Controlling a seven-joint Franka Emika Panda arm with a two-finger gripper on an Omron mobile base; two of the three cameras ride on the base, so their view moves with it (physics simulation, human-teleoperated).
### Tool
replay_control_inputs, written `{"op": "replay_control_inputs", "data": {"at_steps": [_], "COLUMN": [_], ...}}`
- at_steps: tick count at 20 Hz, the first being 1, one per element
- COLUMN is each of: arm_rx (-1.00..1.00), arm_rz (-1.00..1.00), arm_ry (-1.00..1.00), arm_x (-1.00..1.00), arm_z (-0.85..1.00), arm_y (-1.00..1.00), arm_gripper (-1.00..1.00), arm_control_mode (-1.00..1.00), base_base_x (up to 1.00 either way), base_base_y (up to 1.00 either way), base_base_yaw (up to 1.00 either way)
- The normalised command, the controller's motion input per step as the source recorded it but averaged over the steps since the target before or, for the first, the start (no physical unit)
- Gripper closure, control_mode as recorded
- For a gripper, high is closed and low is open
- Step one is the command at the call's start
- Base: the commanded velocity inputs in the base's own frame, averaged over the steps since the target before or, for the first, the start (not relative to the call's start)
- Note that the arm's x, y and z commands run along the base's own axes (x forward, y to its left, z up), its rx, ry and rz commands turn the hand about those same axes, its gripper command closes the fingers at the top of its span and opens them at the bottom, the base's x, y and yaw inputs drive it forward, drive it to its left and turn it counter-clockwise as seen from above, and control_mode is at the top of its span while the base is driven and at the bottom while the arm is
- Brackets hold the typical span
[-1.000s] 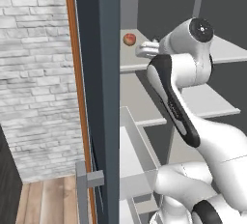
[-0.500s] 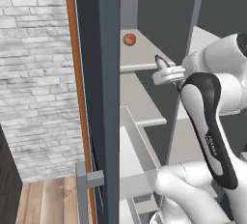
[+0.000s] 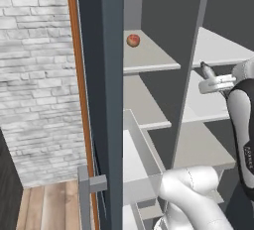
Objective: Pick up the frozen fish from the freezer, place it on any shelf in the fridge, and close the fridge and freezer doors when done.
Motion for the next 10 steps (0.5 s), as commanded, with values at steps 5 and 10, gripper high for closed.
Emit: {"op": "replay_control_inputs", "data": {"at_steps": [5, 10], "arm_rx": [0.0, 0.0], "arm_rz": [-0.2, -0.15], "arm_ry": [0.0, 0.0], "arm_x": [0.95, 0.93], "arm_z": [0.28, 0.0], "arm_y": [-0.95, -0.75], "arm_gripper": [1.0, 1.0], "arm_control_mode": [-1.0, -1.0], "base_base_x": [0.0, 0.0], "base_base_y": [0.0, 0.0], "base_base_yaw": [0.0, 0.0]}}
